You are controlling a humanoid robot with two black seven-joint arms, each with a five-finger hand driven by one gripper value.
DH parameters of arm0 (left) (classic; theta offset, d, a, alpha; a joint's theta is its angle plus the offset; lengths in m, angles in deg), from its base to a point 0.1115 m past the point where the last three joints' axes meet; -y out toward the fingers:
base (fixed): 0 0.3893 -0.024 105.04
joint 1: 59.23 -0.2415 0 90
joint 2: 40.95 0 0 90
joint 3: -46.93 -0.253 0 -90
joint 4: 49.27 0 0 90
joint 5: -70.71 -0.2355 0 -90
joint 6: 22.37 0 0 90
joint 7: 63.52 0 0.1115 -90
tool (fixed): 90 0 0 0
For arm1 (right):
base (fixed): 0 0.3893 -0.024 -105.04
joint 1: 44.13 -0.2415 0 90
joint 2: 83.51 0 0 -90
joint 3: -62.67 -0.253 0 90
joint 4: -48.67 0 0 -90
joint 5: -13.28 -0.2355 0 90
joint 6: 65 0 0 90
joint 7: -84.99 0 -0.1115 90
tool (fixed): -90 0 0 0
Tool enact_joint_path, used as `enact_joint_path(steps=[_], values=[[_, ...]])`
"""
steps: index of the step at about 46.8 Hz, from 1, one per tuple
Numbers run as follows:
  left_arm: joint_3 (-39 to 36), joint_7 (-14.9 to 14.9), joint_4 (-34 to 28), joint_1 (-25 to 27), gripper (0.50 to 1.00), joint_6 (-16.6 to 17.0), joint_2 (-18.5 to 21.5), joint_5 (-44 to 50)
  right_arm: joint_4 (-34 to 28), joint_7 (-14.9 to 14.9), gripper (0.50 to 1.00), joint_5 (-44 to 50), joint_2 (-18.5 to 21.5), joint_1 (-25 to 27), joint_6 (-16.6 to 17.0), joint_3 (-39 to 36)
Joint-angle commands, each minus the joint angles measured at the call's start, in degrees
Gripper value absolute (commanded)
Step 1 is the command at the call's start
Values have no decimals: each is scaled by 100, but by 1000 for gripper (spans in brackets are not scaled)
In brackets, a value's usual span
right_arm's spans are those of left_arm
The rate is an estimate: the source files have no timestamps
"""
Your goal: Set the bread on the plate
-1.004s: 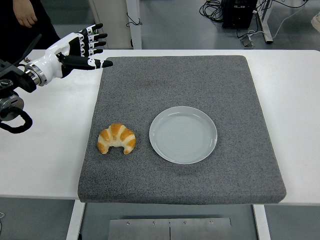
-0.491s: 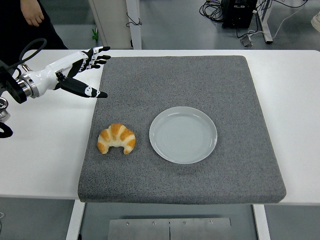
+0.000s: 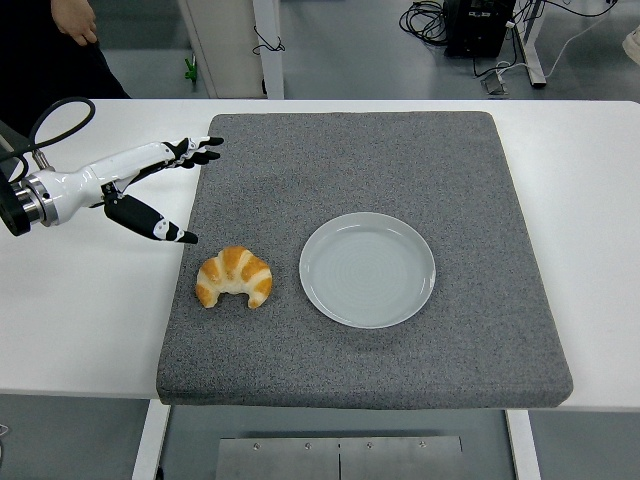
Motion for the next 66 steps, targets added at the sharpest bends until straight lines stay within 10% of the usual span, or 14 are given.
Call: enact_joint_path(steps=[1, 66], values=[[0, 0, -6, -46, 965, 7, 10, -139, 0, 0, 1000, 0, 0, 0, 0, 0], [-1151, -448, -103, -310, 960, 1729, -913, -508, 0, 0, 1000, 0, 0, 0, 0, 0]])
